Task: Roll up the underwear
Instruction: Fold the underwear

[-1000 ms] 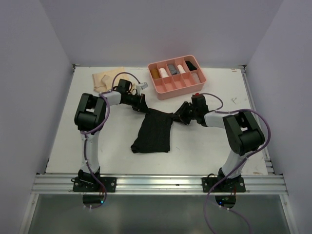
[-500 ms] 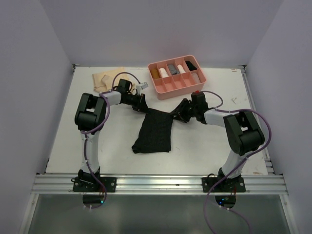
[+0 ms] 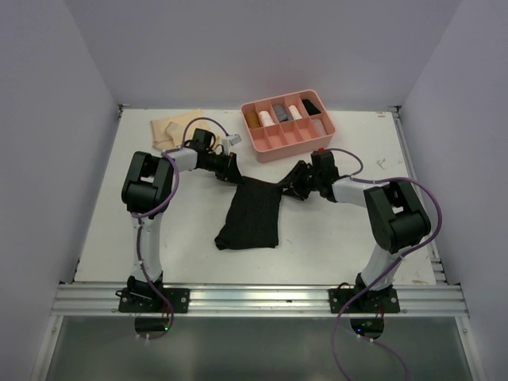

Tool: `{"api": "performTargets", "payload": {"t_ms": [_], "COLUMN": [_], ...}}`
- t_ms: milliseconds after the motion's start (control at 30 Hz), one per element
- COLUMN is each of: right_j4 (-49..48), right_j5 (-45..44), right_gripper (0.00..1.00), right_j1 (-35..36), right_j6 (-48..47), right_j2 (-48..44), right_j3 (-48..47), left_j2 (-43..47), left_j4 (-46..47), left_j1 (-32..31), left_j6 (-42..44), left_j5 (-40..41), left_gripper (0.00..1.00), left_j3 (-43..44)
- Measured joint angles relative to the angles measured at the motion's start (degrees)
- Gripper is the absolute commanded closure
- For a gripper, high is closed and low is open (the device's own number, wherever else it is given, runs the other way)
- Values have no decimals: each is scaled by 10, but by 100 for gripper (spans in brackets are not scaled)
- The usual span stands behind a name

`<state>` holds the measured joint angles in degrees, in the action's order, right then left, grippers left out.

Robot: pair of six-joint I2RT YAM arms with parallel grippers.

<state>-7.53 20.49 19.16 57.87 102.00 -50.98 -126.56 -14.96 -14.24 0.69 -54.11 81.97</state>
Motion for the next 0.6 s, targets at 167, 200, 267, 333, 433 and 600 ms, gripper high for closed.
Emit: {"api": "performTargets", "payload": {"t_ms": [167, 200, 267, 333, 433, 600], "right_j4": [-4, -6, -9, -11, -10, -11], "right_j5": [1, 2, 3, 3, 3, 5], "right_gripper": [53, 53, 53, 53, 53, 54], "right_j1": [0, 0, 0, 0, 0, 2], "right_j6": [4, 6, 9, 12, 13, 14], "right_j2": [0, 0, 0, 0, 0, 0], "right_j3": [0, 0, 0, 0, 0, 0], "left_j2": [0, 0, 0, 0, 0, -1], "left_j4": [0, 0, 0, 0, 0, 0], "left_j1": [0, 0, 0, 0, 0, 0], "left_j6": [0, 0, 0, 0, 0, 0], "left_j5": [0, 0, 0, 0, 0, -2], "left_gripper": [83, 83, 83, 83, 83, 83], "left_j3": [0, 0, 0, 0, 0, 0]}}
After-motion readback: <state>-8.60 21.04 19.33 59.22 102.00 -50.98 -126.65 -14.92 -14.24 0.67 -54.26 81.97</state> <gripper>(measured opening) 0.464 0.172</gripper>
